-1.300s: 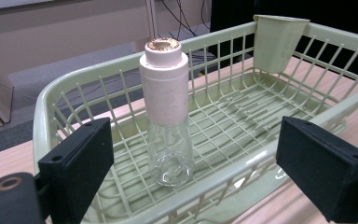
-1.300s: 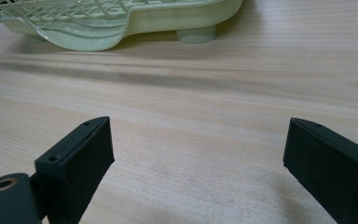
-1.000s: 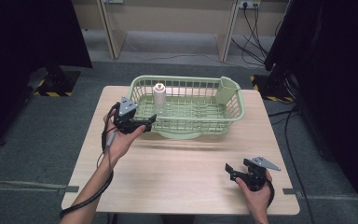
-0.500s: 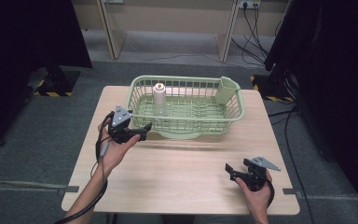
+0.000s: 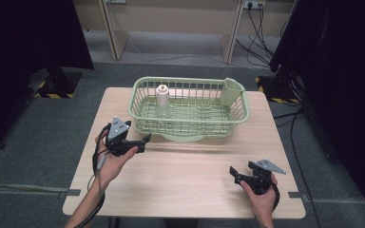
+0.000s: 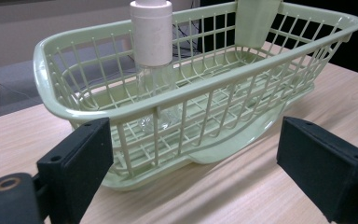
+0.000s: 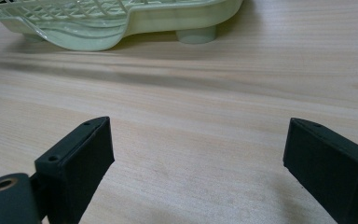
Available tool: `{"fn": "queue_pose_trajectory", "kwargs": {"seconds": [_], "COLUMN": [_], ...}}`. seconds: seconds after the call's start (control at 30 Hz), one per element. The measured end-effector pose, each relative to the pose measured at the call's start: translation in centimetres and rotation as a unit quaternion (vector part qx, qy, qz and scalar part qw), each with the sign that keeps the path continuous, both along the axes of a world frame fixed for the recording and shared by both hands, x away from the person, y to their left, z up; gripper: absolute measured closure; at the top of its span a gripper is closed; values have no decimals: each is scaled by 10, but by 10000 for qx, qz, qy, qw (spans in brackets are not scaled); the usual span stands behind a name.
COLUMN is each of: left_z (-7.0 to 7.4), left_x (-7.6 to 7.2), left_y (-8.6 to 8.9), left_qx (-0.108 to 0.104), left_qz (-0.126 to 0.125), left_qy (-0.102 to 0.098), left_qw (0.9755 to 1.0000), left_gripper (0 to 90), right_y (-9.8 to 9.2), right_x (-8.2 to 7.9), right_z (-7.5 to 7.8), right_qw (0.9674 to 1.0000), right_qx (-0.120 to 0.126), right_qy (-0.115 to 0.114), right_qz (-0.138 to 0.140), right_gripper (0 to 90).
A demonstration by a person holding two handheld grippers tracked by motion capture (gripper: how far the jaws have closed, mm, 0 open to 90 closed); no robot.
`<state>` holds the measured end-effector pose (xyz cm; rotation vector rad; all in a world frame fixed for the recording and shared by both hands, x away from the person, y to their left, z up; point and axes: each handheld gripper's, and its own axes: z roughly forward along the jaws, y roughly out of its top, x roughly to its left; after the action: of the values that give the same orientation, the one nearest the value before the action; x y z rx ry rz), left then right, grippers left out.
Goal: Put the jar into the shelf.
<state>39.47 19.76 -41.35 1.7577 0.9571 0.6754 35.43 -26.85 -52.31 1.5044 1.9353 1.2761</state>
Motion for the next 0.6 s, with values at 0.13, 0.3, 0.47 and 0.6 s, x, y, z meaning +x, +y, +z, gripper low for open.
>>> {"fn": "queue_pose_trajectory", "kwargs": {"seconds": [0.13, 0.3, 0.47, 0.6], "left_z": [-4, -9, -15, -19], "left_x": [-6, -12, -18, -22], "left_y": [2, 6, 11, 14], "left_qx": [19, -12, 31, 7], "left_qz": [-20, -15, 15, 29], "left_qy": [-7, -36, -1, -6], "left_qw": [10000, 10000, 10000, 10000], "left_gripper": [102, 102, 102, 101], "right_y": [0, 0, 0, 0], "right_x": [0, 0, 0, 0], "right_z": [0, 0, 0, 0], "right_qw": [10000, 10000, 10000, 10000], "right_qx": [3, -3, -6, -12], "right_qy": [-5, -13, -11, -11], "right_qz": [-1, -1, -1, 0], "right_gripper": [87, 87, 87, 87]}}
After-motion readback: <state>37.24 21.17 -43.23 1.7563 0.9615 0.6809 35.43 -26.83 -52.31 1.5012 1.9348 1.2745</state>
